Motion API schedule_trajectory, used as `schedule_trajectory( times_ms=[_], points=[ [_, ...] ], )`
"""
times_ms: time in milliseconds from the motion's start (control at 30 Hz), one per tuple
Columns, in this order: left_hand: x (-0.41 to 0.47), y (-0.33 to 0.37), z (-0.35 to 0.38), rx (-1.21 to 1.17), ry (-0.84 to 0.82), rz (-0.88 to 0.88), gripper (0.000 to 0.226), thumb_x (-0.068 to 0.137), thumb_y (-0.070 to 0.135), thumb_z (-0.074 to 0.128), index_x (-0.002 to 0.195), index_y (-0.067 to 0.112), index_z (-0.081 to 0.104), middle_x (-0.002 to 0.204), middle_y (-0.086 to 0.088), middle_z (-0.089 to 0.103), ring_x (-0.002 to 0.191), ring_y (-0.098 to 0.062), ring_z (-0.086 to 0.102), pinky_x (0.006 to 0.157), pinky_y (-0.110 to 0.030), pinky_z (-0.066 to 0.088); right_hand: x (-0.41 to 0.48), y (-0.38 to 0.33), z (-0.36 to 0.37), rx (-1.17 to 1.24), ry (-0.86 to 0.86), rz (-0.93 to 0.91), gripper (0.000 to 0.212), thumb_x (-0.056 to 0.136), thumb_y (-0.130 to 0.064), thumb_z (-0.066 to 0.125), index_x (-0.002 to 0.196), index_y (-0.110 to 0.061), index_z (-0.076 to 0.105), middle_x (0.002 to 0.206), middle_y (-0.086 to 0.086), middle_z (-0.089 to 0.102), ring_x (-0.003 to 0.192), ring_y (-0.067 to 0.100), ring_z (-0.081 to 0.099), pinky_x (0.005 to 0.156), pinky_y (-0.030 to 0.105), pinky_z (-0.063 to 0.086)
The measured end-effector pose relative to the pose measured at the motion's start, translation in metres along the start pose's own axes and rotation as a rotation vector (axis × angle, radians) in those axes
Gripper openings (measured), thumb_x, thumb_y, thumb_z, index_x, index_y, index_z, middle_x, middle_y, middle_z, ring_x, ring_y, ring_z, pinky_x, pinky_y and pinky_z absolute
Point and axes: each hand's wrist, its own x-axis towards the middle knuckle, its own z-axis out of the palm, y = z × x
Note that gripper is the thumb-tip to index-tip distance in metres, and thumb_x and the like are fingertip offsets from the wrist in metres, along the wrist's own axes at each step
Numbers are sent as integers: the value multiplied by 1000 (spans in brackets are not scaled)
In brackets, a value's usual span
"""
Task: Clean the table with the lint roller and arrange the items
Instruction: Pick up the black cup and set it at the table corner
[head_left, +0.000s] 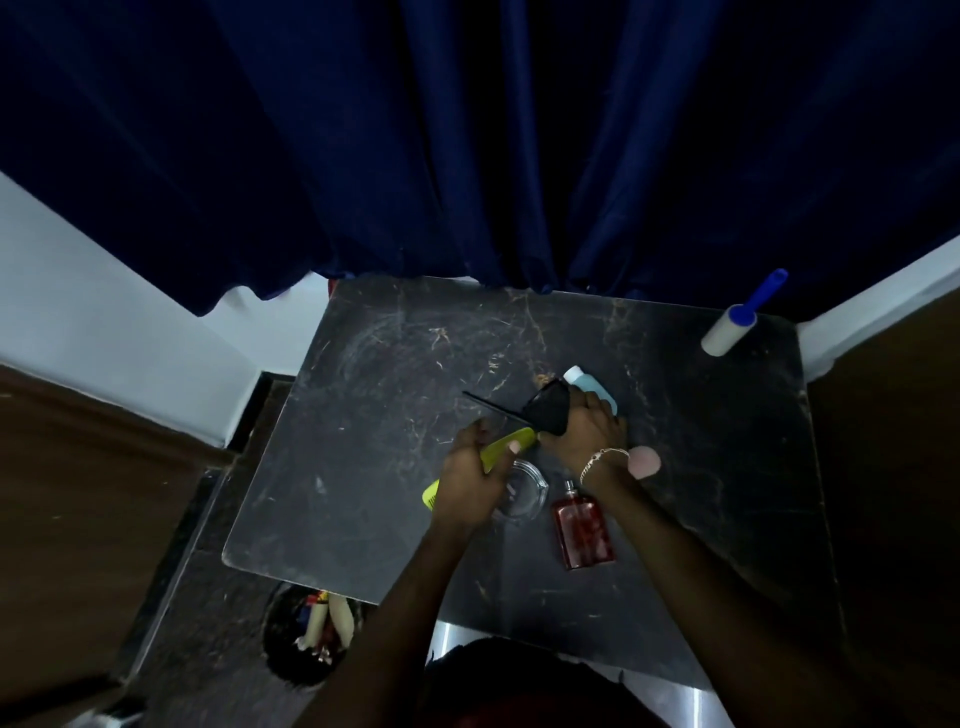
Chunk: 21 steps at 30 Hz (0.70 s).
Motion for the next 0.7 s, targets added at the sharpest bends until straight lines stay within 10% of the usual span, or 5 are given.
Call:
schedule_trajectory(
  times_ms=[100,267,567,700],
  points=[
    [0,-3,-7,-145,9,-56,76,81,69,67,139,20,54,123,9,67,114,-10,66,100,-36,56,-15,-12,0,249,78,-8,90,66,-51,73,144,-22,37,132,8,55,122,30,52,97,45,47],
    [4,8,-26,-368,-52,-57,45,91,34,78,130,20,60,116,7,74,104,0,71,88,-20,58,-43,-62,-3,606,42,-98,85,67,-41,79,140,-34,36,135,-2,55,120,16,56,97,34,50],
    [37,-39,-91,-500,-51,-97,67,78,28,89,137,13,61,122,-3,76,113,-19,73,88,-28,60,-35,-120,10,626,-174,-232,97,67,-42,78,148,-34,25,142,-4,48,124,11,52,98,30,49],
    [48,-72,-123,-435,-22,-108,67,78,22,91,137,20,60,118,7,76,108,-4,72,85,-19,57,-8,-121,25,631,-284,-198,84,73,-19,80,144,-30,35,129,-7,50,114,10,54,92,29,51]
  ],
)
